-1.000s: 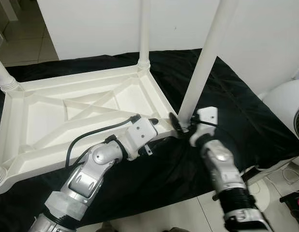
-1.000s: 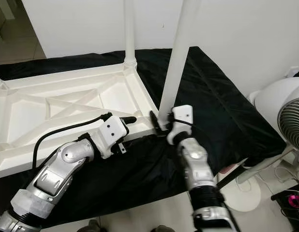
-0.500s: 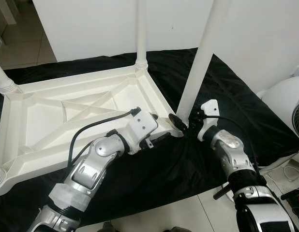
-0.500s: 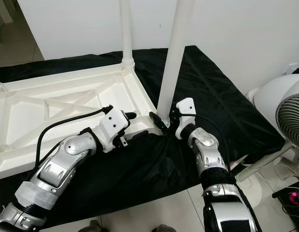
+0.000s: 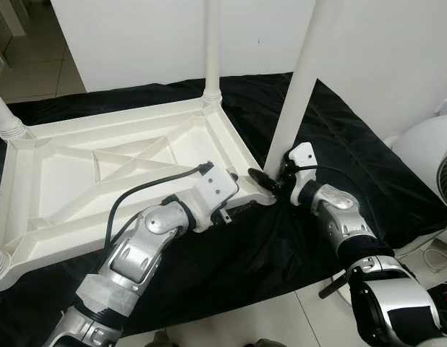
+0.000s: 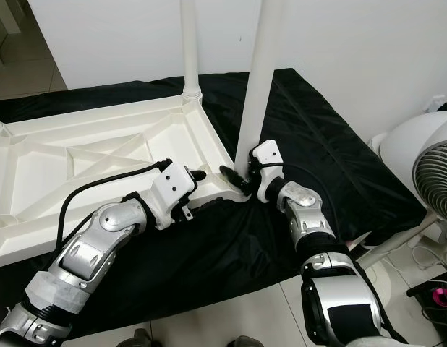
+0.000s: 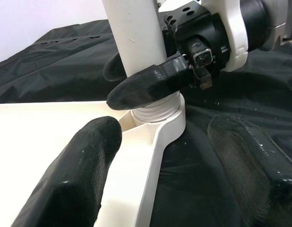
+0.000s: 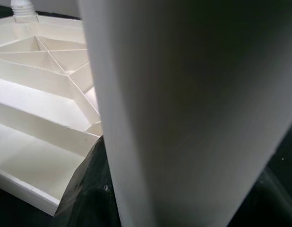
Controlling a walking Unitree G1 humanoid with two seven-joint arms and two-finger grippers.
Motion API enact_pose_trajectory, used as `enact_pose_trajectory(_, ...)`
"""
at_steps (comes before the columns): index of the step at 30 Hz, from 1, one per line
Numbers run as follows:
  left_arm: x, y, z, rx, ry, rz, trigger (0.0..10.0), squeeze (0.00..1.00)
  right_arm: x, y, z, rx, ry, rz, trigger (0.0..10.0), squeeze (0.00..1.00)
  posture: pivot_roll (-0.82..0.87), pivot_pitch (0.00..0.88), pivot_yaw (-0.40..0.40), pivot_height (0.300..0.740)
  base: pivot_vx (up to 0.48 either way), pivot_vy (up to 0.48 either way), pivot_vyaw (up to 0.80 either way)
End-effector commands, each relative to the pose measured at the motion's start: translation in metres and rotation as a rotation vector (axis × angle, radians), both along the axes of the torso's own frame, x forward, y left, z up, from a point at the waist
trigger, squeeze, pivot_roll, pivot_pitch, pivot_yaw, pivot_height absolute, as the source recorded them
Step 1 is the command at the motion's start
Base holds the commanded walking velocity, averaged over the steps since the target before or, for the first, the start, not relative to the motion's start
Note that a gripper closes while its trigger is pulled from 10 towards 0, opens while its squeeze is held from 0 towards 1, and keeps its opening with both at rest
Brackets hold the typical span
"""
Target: Building children table
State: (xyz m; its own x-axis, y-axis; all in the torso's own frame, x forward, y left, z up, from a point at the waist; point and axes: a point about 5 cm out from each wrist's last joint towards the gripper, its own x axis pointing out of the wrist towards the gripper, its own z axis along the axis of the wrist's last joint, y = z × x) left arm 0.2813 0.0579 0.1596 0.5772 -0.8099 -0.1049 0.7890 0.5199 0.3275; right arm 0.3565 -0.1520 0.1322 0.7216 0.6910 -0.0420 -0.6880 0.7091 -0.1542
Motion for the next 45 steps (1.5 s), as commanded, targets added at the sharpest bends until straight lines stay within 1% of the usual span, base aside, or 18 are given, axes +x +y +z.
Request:
enact_pose_trajectory(1, 0.0, 0.002, -0.003, 0.023, 0.001, 0.024, 10.0, 0.0, -0.002, 0.003, -0.005, -0.03, 0.014, 0.033, 0.0, 0.0, -0.01, 0.0, -0.005, 0.74, 0.0, 0.0, 0.0)
enact_pose_trajectory(3, 0.0, 0.002, -0.003, 0.024, 0.0, 0.035, 10.0, 0.0, -0.003, 0.001, -0.007, -0.03, 0.02, 0.034, 0.0, 0.0, -0.01, 0.0, -0.005, 0.74, 0.0, 0.0, 0.0)
enact_pose_trajectory(4, 0.0, 0.002, -0.004, 0.022, -0.004, 0.047, 10.0, 0.0, -0.004, 0.0, -0.009, -0.03, 0.025, 0.034, 3.1, 0.0, -0.01, 0.0, -0.011, 0.74, 0.0, 0.0, 0.0)
enact_pose_trajectory(5, 0.0, 0.002, -0.004, 0.022, -0.004, 0.047, 10.0, 0.0, -0.004, 0.0, -0.009, -0.03, 0.025, 0.034, 3.1, 0.0, -0.01, 0.0, -0.011, 0.74, 0.0, 0.0, 0.0)
enact_pose_trajectory(6, 0.001, 0.002, -0.004, 0.023, -0.005, 0.057, 10.0, 0.0, -0.005, -0.001, -0.012, -0.03, 0.034, 0.021, 5.1, 0.0, -0.01, 0.0, -0.011, 0.74, 0.0, 0.0, 0.0)
enact_pose_trajectory(7, 0.001, 0.001, -0.004, 0.021, -0.007, 0.063, 10.0, 0.0, -0.005, -0.003, -0.015, -0.018, 0.055, -0.007, 10.0, 0.0, -0.01, 0.0, -0.016, 0.74, 0.0, 0.0, 0.0)
enact_pose_trajectory(18, 0.002, 0.0, -0.005, 0.022, -0.002, 0.07, 10.0, 0.0, -0.004, 0.0, -0.023, 0.055, 0.101, -0.139, 10.0, 0.0, -0.02, 0.0, -0.016, 0.74, 0.0, 0.0, 0.0)
enact_pose_trajectory(20, 0.004, 0.001, -0.005, 0.023, -0.013, 0.082, 10.0, 0.0, -0.002, 0.0, -0.026, 0.061, 0.104, -0.26, 10.0, 0.0, -0.02, 0.0, -0.022, 0.74, 0.0, 0.0, 0.0)
enact_pose_trajectory(22, 0.006, 0.003, -0.005, 0.022, -0.019, 0.095, 10.0, 0.0, -0.002, 0.0, -0.028, 0.074, 0.109, -0.308, 10.0, 0.0, -0.02, 0.0, -0.022, 0.74, 0.0, 0.0, 0.0)
enact_pose_trajectory(24, 0.006, 0.003, -0.005, 0.022, -0.019, 0.095, 10.0, 0.0, -0.002, 0.0, -0.028, 0.074, 0.109, -0.308, 10.0, 0.0, -0.02, 0.0, -0.022, 0.74, 0.0, 0.0, 0.0)
enact_pose_trajectory(25, 0.01, 0.007, -0.004, 0.019, -0.021, 0.118, 10.0, 0.0, -0.002, 0.001, -0.03, 0.085, 0.114, -0.37, 10.0, 0.0, -0.02, 0.0, -0.02, 0.74, 0.0, 0.0, 0.0)
enact_pose_trajectory(29, 0.017, 0.016, 0.0, -0.003, -0.047, 0.147, 10.0, 0.0, -0.007, 0.019, -0.037, 0.18, 0.164, -0.63, 10.0, 0.0, -0.03, 0.0, -0.014, 0.74, 0.0, 0.0, 0.0)
enact_pose_trajectory(31, 0.016, 0.016, -0.001, 0.001, -0.048, 0.146, 10.0, 0.0, -0.008, 0.021, -0.037, 0.187, 0.166, -0.661, 10.0, 0.0, -0.03, 0.0, -0.014, 0.74, 0.0, 0.0, 0.0)
enact_pose_trajectory(33, 0.015, 0.015, -0.001, 0.003, -0.044, 0.143, 10.0, 0.0, -0.012, 0.034, -0.036, 0.222, 0.154, -0.739, 10.0, 0.0, -0.03, 0.0, -0.011, 0.74, 0.0, 0.0, 0.0)
enact_pose_trajectory(36, 0.014, 0.014, -0.001, 0.0, -0.049, 0.134, 10.0, 0.0, -0.015, 0.042, -0.034, 0.255, 0.15, -0.798, 10.0, 0.0, -0.03, 0.0, -0.01, 0.74, 0.0, 0.0, 0.0)
enact_pose_trajectory(40, 0.012, 0.012, -0.001, 0.0, -0.056, 0.123, 10.0, 0.0, -0.016, 0.049, -0.032, 0.263, 0.147, -0.794, 10.0, 0.0, -0.03, 0.0, -0.01, 0.74, 0.0, 0.0, 0.0)
enact_pose_trajectory(41, 0.011, 0.01, -0.003, 0.005, -0.058, 0.115, 10.0, 0.0, -0.017, 0.053, -0.029, 0.253, 0.131, -0.75, 10.0, 0.0, -0.03, 0.0, -0.014, 0.74, 0.0, 0.0, 0.0)
enact_pose_trajectory(45, 0.011, 0.01, -0.001, 0.001, -0.092, 0.109, 10.0, 0.0, -0.018, 0.056, -0.025, 0.266, 0.1, -0.697, 10.0, 0.0, -0.02, 0.0, -0.02, 0.74, 0.0, 0.0, 0.0)
